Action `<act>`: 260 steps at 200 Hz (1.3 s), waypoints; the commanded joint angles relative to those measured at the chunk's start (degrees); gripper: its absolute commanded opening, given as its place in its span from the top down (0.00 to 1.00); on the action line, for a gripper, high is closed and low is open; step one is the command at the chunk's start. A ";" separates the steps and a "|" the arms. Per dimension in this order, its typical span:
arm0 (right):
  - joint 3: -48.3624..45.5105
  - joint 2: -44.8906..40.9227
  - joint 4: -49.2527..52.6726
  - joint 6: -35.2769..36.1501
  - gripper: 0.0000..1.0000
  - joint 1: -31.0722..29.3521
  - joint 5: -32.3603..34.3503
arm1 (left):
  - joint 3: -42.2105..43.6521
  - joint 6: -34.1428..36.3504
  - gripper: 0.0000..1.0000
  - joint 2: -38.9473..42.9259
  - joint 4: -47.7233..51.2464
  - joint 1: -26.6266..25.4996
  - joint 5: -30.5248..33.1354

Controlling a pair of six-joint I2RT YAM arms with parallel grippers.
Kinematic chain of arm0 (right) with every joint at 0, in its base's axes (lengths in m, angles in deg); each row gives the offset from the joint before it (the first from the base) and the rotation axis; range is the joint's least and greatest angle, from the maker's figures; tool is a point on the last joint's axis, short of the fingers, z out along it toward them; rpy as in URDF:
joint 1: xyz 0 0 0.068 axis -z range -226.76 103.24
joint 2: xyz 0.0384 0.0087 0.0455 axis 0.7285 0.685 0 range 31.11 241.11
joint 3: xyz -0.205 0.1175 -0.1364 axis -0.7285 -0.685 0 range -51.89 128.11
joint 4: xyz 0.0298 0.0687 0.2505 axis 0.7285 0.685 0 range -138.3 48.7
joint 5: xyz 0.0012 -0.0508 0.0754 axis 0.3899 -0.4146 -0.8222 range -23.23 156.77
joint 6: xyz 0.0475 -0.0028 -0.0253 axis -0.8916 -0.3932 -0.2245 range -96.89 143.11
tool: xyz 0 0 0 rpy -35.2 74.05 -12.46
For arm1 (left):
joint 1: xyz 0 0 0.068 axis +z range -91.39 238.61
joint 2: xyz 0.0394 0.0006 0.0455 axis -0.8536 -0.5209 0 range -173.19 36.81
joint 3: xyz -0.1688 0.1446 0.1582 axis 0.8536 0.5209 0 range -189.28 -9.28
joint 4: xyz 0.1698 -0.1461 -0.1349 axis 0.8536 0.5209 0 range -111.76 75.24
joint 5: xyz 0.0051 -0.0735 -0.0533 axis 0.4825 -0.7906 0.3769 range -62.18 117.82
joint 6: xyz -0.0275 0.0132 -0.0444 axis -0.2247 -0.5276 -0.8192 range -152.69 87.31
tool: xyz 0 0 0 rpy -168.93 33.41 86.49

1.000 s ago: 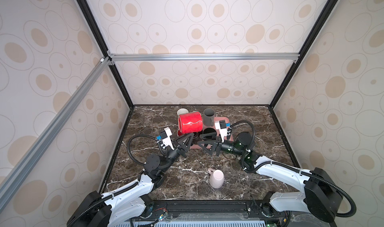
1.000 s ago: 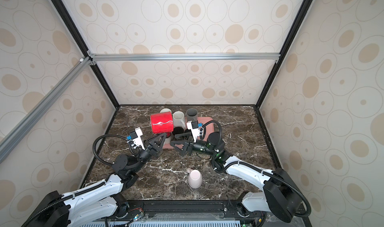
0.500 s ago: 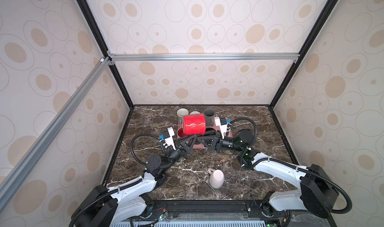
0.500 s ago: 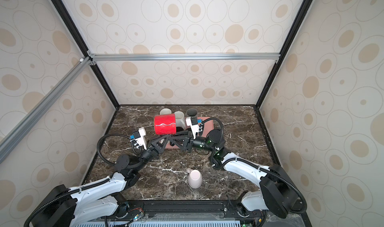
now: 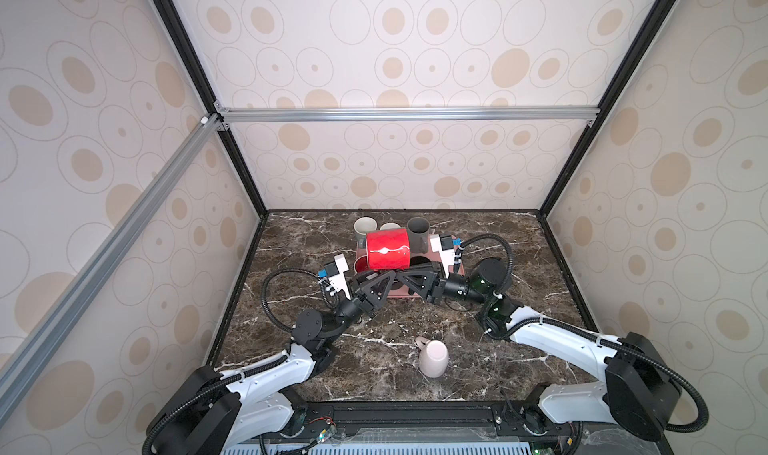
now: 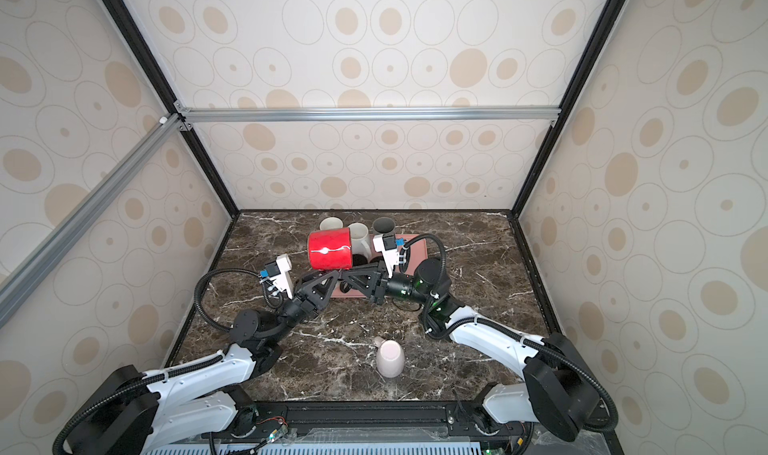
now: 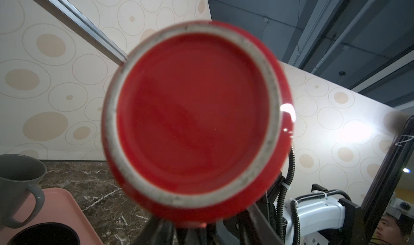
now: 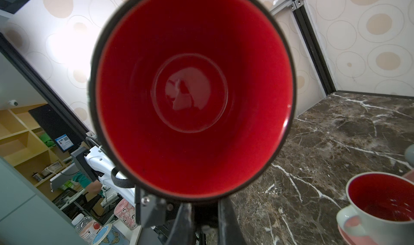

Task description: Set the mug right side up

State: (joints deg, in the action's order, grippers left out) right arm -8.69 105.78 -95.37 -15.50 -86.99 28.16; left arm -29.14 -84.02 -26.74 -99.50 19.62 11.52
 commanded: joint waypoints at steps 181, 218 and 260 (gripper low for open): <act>25.49 8.26 64.81 22.37 1.00 17.47 43.14 | 2.19 10.70 0.01 21.29 27.02 0.40 16.09; 35.40 20.08 69.05 26.38 1.00 18.51 47.30 | 2.19 10.29 0.01 21.40 28.86 0.42 16.35; 45.59 31.14 74.77 28.02 1.00 19.57 48.37 | 2.10 11.28 0.01 22.52 30.31 0.40 17.07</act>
State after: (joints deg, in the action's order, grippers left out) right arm 31.18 134.33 -22.41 10.11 -68.06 74.43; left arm -26.60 -74.67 -5.49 -69.97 19.67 27.59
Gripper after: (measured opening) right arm 0.128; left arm 0.994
